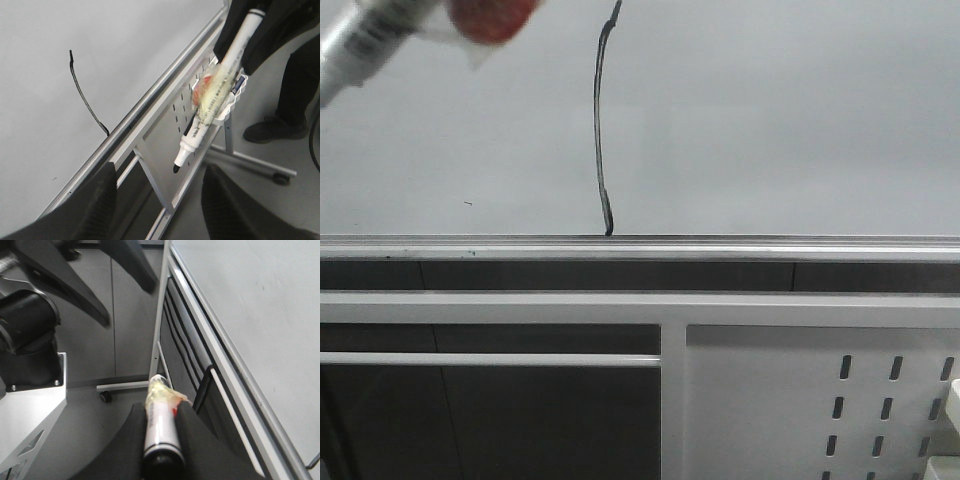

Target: Write number 1 on whiteboard

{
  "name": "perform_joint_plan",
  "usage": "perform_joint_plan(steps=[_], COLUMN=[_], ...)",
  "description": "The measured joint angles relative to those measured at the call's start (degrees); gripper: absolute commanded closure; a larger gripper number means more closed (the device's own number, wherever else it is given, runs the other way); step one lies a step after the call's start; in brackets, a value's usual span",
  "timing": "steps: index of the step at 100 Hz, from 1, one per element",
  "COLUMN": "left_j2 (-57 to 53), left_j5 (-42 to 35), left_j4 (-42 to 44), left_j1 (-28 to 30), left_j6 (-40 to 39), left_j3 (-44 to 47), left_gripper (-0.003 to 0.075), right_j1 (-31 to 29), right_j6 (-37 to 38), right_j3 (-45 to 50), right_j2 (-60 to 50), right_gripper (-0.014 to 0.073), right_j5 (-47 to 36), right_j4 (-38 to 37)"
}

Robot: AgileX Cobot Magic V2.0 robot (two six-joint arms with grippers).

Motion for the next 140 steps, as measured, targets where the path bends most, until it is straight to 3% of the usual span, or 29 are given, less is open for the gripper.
perform_joint_plan(steps=[22,64,107,140], left_j2=[9.84,13.97,15.87,15.87], left_j5=[6.3,7.05,4.7,4.61], left_j4=[-3.66,-5.31,-5.31,-5.47], left_j1=[0.0,0.0,0.0,0.0], left_j6=[5.46,7.34,7.38,7.47], left_j3=[-6.35,-8.04,-8.04,-8.04], left_gripper=[0.0356,0.0358,0.0496,0.0493], right_j1=[0.0,0.0,-0.11,-0.11], right_j6=[0.0,0.0,0.0,0.0], right_j3=[-5.56,-9.49,-10.91,-11.04], right_j2=[0.89,4.32,4.6,4.6], right_gripper=[0.0666,0.0666,0.0666,0.0666], right_j5=[5.13,8.19,10.02,9.88], right_j4=[-1.8,-2.82,-3.32,-3.44])
